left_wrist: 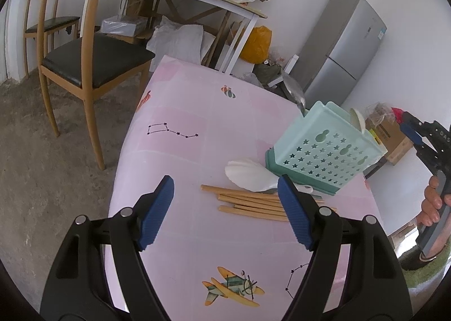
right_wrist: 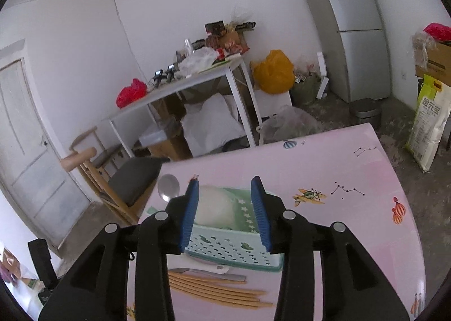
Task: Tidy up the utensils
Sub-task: 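Lower the white ladle into the holder and open the right tool, then reach the left tool to the white rice paddle and grasp it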
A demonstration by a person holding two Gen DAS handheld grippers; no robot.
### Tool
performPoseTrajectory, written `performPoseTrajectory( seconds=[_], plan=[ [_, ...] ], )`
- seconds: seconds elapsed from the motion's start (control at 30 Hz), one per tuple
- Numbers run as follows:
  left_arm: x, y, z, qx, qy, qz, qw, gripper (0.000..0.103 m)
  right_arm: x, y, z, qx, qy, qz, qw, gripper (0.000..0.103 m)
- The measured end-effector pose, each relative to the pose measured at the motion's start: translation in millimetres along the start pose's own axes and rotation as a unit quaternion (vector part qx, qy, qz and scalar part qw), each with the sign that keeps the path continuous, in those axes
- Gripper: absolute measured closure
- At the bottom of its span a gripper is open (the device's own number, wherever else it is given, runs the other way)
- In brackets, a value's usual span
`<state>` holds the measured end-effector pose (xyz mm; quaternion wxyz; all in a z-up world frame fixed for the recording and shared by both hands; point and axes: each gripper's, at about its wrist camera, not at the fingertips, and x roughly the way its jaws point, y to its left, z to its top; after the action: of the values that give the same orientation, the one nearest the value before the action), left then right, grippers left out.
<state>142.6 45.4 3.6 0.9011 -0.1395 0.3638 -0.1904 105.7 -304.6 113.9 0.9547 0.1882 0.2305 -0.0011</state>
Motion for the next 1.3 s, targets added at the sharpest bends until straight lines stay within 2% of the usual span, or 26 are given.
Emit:
performPoseTrajectory(
  seconds=[0.13, 0.23, 0.33, 0.4, 0.57, 0.67, 0.73, 0.8, 0.9, 0.93, 1.03, 1.13, 1.3],
  plan=[
    [-4, -5, 1, 0.006, -0.007, 0.001, 1.0000, 0.031, -22, 4, -7, -0.005, -0.011, 0.002, 1.000, 0.065],
    [-4, -7, 1, 0.010, -0.009, 0.003, 0.9999, 0.031, -32, 9, -22, -0.010, -0.006, 0.019, 1.000, 0.061],
    [-2, -10, 0, 0.017, -0.008, 0.008, 0.9998, 0.031, -28, 16, -43, -0.023, 0.023, 0.032, 0.999, 0.059],
    [2, -13, 0, 0.031, -0.008, 0.021, 0.9993, 0.031, -16, 22, -67, -0.036, 0.059, 0.033, 0.997, 0.059],
    [16, -23, -1, 0.087, 0.003, 0.047, 0.9951, 0.032, 7, 26, -110, -0.033, 0.121, 0.040, 0.991, 0.059],
    [32, -27, 2, 0.110, 0.029, 0.045, 0.9925, 0.042, 17, 27, -125, -0.030, 0.141, 0.042, 0.989, 0.059],
    [46, -25, 7, 0.097, 0.056, 0.030, 0.9932, 0.049, 23, 25, -131, -0.022, 0.151, 0.049, 0.987, 0.059],
    [63, -16, 15, 0.057, 0.092, 0.000, 0.9941, 0.053, 29, 23, -135, -0.014, 0.160, 0.054, 0.986, 0.059],
    [83, -2, 24, 0.005, 0.133, -0.033, 0.9906, 0.058, 35, 22, -137, -0.007, 0.162, 0.061, 0.985, 0.059],
    [92, 3, 28, -0.018, 0.155, -0.047, 0.9866, 0.059, 37, 22, -137, -0.004, 0.162, 0.062, 0.985, 0.059],
    [107, 12, 31, -0.061, 0.187, -0.072, 0.9778, 0.061, 40, 18, -136, 0.001, 0.163, 0.067, 0.984, 0.059],
    [122, 25, 33, -0.112, 0.230, -0.099, 0.9616, 0.061, 42, 13, -138, 0.007, 0.164, 0.071, 0.984, 0.059],
    [136, 37, 27, -0.173, 0.259, -0.120, 0.9426, 0.061, 43, 8, -138, 0.015, 0.165, 0.076, 0.983, 0.059]
  ],
)
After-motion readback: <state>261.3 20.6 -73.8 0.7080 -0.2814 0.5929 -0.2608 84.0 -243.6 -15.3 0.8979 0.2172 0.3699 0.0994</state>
